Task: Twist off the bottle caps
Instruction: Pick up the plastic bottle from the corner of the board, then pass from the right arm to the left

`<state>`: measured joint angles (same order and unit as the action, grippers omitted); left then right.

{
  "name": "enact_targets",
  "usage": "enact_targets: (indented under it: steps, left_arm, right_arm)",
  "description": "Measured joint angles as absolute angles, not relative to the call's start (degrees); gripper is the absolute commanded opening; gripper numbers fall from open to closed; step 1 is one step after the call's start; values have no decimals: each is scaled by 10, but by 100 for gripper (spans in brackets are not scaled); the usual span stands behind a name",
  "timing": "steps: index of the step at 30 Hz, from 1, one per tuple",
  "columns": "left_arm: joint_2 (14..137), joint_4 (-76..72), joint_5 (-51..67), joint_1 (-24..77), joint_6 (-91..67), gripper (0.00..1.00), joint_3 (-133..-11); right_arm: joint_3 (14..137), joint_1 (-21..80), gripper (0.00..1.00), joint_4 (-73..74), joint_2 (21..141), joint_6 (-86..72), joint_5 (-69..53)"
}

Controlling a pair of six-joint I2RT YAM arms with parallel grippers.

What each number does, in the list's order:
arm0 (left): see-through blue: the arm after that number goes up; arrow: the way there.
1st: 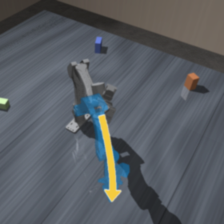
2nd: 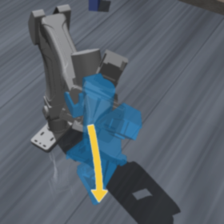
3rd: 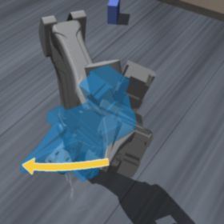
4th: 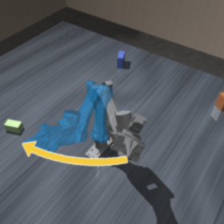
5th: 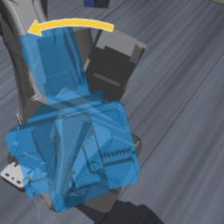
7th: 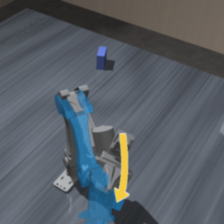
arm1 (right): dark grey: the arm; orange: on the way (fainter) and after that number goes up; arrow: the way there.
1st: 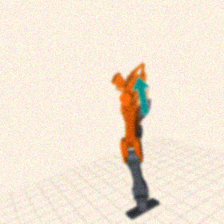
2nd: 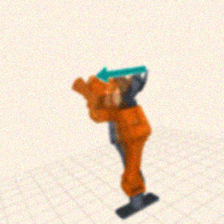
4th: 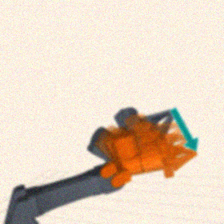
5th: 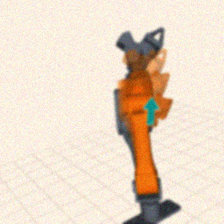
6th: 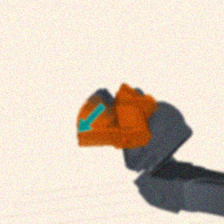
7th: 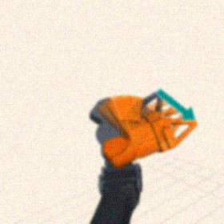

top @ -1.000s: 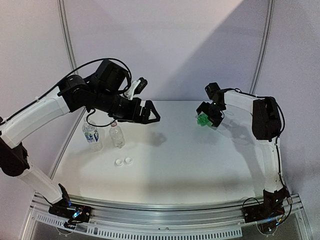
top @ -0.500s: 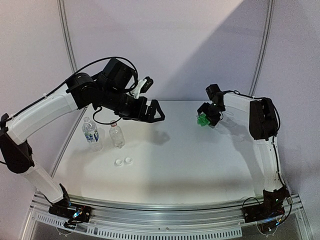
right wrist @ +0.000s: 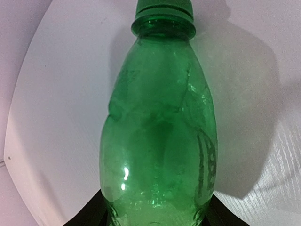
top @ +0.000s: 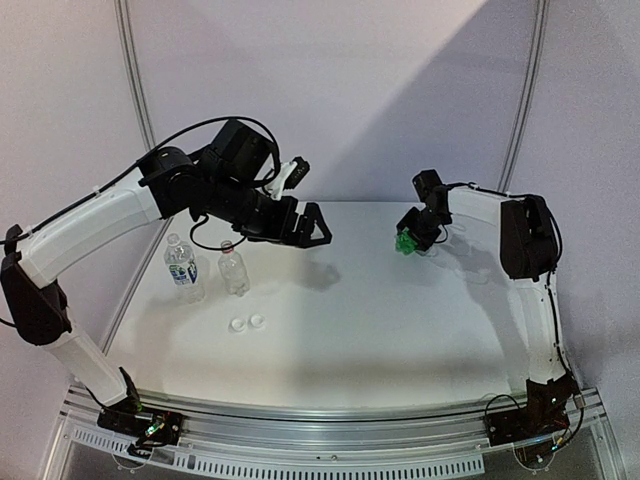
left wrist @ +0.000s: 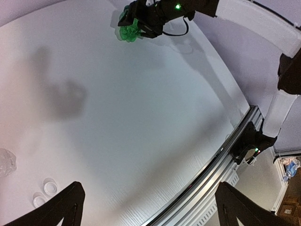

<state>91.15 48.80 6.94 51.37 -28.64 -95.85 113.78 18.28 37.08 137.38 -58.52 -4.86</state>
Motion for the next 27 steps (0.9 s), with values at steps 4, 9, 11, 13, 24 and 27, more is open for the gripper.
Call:
enact_targets:
  steps: [4, 9, 11, 13, 24, 27]
  left_arm:
    - [908, 488, 66, 514, -290, 99, -955]
    - [873, 487, 53, 514, -303, 99, -915]
    - [852, 486, 47, 514, -312, 99, -896]
    - [830, 482, 39, 514, -318, 99, -881]
    - [757, 423, 31, 514, -333, 99, -828]
    - [745, 400, 36, 514, -343, 99, -804]
  right_arm:
    - [1090, 183, 36, 366, 1338, -564, -60]
    - [1018, 183, 35, 342, 1258, -524, -90]
    - [990, 183, 33, 325, 1221, -507, -109]
    - [955, 183, 33, 306, 1176, -487, -131]
    - [810, 195, 32, 215, 969, -418, -237]
    - [776, 205, 32, 196, 922, -408, -260]
